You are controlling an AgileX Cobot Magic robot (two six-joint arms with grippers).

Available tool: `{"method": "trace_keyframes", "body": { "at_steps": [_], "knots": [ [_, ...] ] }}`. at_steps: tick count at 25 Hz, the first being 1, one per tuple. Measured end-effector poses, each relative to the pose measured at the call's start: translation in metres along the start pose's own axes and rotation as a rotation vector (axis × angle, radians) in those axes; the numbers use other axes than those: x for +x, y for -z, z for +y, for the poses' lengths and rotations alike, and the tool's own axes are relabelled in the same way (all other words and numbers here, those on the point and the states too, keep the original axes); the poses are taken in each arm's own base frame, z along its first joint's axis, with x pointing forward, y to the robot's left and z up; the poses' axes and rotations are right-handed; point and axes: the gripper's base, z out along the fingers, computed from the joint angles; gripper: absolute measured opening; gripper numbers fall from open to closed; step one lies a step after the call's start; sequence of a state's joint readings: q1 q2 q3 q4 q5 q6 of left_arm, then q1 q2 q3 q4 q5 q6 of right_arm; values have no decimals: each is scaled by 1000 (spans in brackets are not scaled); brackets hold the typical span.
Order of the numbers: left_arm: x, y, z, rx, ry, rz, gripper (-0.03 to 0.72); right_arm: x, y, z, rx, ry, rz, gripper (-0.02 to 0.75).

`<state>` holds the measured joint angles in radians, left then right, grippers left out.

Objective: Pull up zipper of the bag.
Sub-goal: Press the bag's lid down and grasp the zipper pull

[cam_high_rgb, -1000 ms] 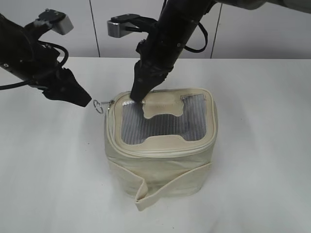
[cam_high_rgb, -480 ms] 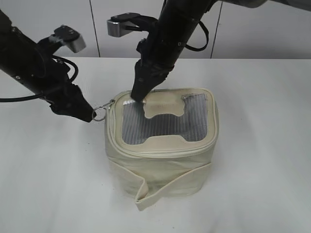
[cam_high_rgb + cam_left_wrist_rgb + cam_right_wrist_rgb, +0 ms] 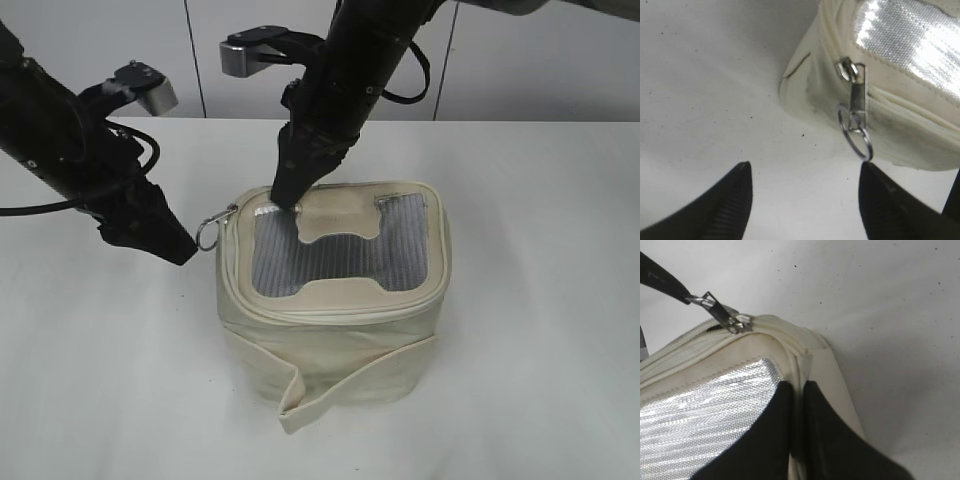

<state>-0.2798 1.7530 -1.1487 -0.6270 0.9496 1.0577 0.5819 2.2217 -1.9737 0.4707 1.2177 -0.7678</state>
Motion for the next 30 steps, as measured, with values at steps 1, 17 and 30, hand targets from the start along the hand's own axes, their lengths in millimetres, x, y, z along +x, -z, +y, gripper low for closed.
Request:
{"method": "trace_keyframes", "body": {
  "at_steps": [1, 17, 30],
  "knots": [
    [0, 0, 0, 4, 1, 1, 510, 0, 0, 0, 0, 0, 0, 43],
    [-20, -4, -16, -55, -48, -80, 510, 0, 0, 0, 2, -2, 2, 43],
    [-20, -17, -22, -86, -164, 12, 267, 1, 0, -1, 7, -2, 7, 42]
  ]
}}
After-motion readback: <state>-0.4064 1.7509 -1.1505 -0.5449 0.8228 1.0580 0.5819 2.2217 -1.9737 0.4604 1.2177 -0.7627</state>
